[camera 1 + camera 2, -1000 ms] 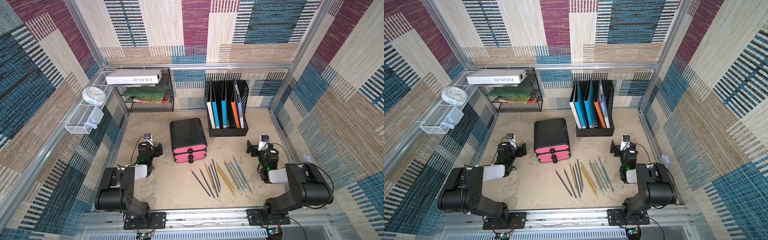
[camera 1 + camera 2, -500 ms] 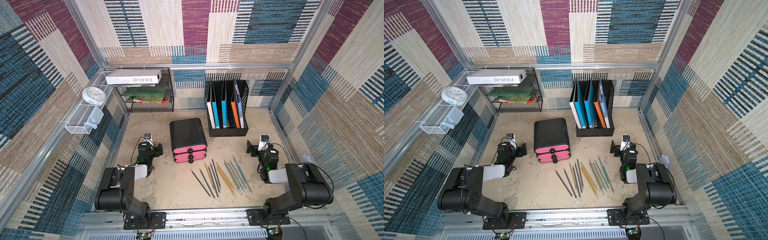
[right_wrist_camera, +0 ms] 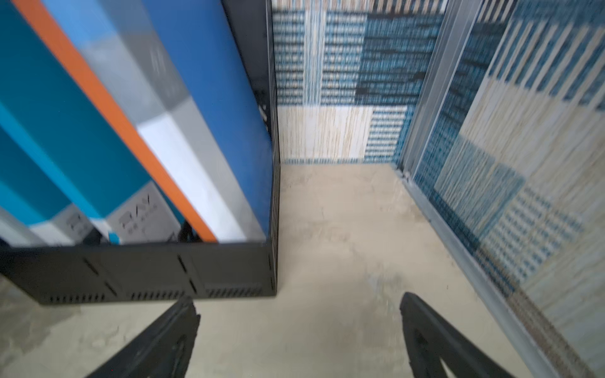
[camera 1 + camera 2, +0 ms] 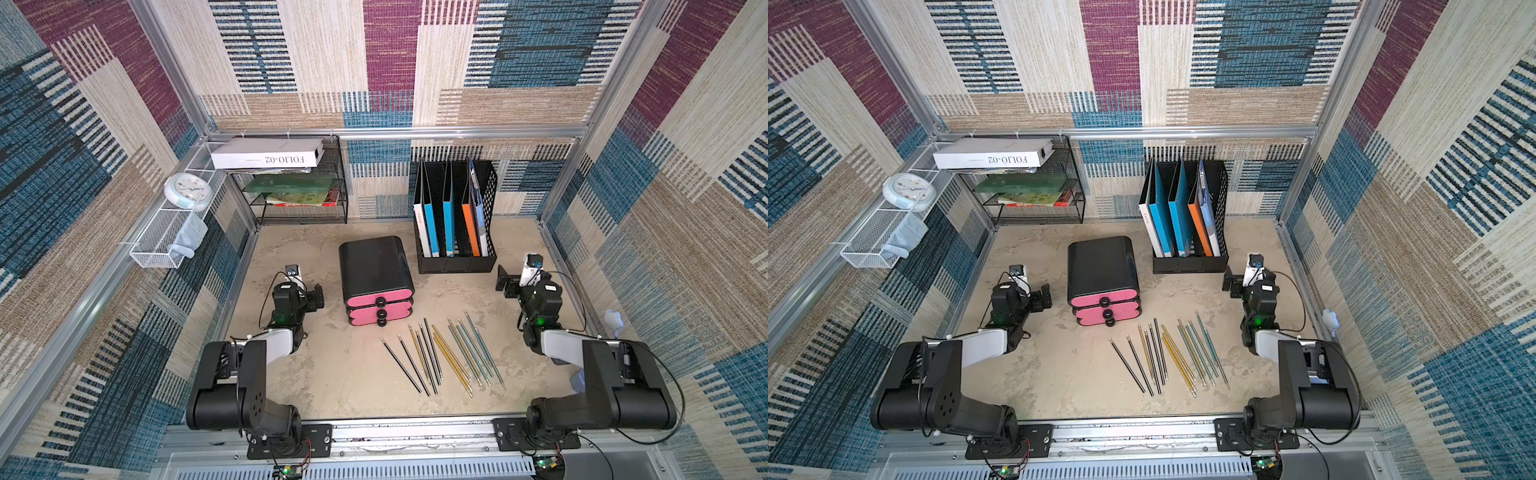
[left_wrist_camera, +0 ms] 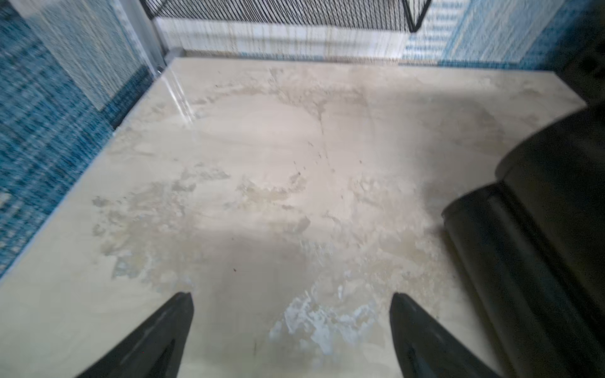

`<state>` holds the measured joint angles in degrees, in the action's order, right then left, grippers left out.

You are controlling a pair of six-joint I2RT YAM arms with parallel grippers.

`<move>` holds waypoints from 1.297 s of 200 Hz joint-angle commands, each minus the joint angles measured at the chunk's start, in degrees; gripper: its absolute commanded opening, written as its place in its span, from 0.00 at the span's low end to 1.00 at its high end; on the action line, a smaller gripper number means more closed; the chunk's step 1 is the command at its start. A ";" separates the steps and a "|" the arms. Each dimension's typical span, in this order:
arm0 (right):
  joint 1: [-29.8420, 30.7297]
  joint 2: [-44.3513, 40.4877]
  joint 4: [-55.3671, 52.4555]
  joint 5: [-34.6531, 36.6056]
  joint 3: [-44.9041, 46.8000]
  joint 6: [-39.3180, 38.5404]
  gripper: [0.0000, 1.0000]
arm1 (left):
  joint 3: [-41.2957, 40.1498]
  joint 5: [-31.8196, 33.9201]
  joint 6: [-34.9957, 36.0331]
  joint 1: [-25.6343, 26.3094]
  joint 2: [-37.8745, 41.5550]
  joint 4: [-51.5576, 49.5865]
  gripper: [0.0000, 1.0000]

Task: Please place the pencils in the drawer according to their color
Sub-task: Move the storage box to the center of the board.

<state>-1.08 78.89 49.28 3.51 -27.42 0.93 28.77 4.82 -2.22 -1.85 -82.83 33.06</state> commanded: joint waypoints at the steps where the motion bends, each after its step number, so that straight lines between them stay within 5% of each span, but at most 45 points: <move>1: -0.02 -3.13 -19.12 1.75 -4.24 5.18 1.00 | 2.04 2.87 -1.97 -0.25 3.08 -8.35 0.98; 53: 0.02 -10.15 -44.55 -0.82 -12.83 29.85 0.99 | 7.00 4.93 -7.60 -0.26 14.87 -29.82 0.98; 86: 0.03 -13.08 -46.72 -19.65 -13.81 30.21 1.00 | 9.65 4.45 -13.03 -0.20 24.11 -41.29 0.97; 144: 3.54 -23.11 -53.66 -31.91 -12.33 39.63 1.00 | 18.84 -3.53 -23.83 -0.01 33.06 -60.98 0.97; 207: 20.73 -27.78 -49.93 -27.51 -8.13 53.35 0.99 | 28.39 -19.58 -31.69 1.20 28.49 -69.54 0.97; 259: 35.79 -20.63 -43.87 -20.96 -9.33 58.53 0.98 | 35.06 -21.34 -32.07 2.99 23.98 -75.11 0.99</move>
<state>30.76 55.55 0.71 -21.54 -35.64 56.03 61.41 -14.37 -33.98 0.67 -57.12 -38.13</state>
